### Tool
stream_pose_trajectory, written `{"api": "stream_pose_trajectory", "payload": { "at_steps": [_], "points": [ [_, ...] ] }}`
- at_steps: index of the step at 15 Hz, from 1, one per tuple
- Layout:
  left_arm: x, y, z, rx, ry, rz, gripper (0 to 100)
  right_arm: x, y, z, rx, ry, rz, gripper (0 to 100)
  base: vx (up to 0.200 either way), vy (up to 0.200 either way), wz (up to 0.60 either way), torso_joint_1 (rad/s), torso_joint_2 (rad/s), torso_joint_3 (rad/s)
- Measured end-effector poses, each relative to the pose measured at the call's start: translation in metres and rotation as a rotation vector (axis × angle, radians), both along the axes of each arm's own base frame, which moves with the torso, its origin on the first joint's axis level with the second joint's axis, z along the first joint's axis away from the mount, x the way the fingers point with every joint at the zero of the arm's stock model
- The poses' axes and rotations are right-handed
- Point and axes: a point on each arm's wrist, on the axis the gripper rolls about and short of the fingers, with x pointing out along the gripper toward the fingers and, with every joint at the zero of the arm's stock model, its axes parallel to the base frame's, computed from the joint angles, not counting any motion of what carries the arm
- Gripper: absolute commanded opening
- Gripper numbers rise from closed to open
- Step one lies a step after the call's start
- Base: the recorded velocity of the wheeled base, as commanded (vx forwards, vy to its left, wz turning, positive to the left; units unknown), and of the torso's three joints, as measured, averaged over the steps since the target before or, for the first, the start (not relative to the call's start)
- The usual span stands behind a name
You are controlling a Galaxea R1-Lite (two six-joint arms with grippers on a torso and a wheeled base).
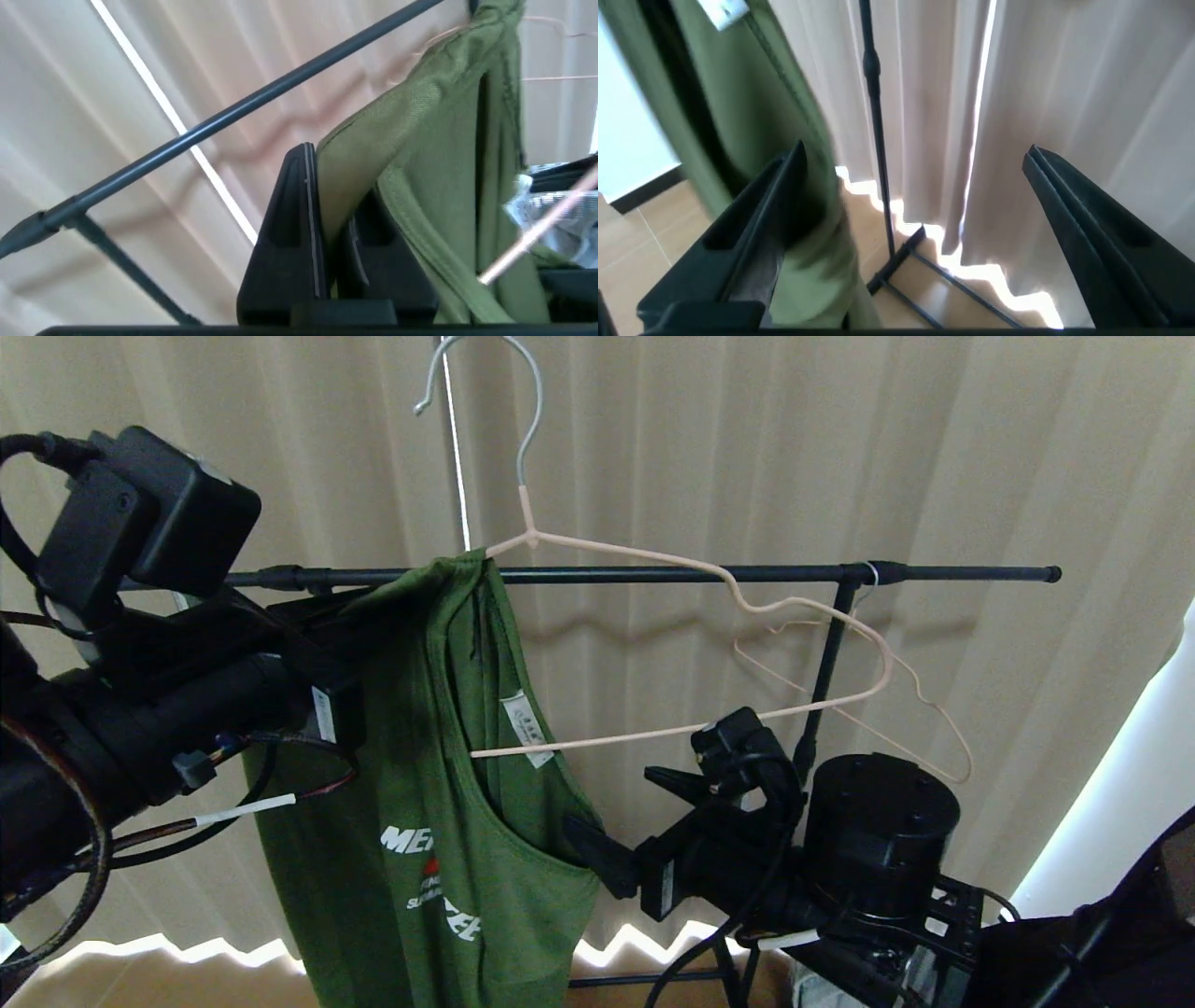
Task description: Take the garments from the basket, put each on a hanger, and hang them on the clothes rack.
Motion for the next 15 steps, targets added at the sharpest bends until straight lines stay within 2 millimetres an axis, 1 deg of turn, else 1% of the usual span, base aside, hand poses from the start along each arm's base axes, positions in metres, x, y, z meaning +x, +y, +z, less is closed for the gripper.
{"api": "stream_pose_trajectory", "payload": {
  "at_steps": [1,2,5,8,10,12,15],
  "points": [
    [-0.001,0.0,0.001,-0.002,-0.002,0.0,0,0.001,0.0,-0.003,-0.007,0.006,-0.001,100,0.0,0.0,0.0,0.0,0.0,0.0],
    [-0.001,0.001,0.002,-0.003,-0.006,0.003,0,0.001,0.0,-0.006,-0.015,0.013,-0.002,0,0.0,0.0,0.0,0.0,0.0,0.0],
    [0.003,0.008,0.002,0.001,-0.006,0.045,0,-0.002,-0.008,-0.012,-0.039,0.033,-0.018,0,0.0,0.0,0.0,0.0,0.0,0.0],
    [0.01,0.017,-0.004,0.036,0.002,0.101,0,-0.003,-0.022,-0.009,-0.042,0.033,-0.049,0,0.0,0.0,0.0,0.0,0.0,0.0],
    [0.015,0.028,-0.01,0.109,-0.005,0.16,0,0.003,-0.039,-0.003,-0.035,0.024,-0.102,0,0.0,0.0,0.0,0.0,0.0,0.0],
    [0.017,0.034,-0.018,0.162,0.005,0.185,0,0.013,-0.055,0.002,-0.026,0.013,-0.163,0,0.0,0.0,0.0,0.0,0.0,0.0],
    [0.017,0.041,-0.029,0.237,0.019,0.212,0,0.025,-0.07,0.011,-0.004,-0.011,-0.22,0,0.0,0.0,0.0,0.0,0.0,0.0]
  ]
}}
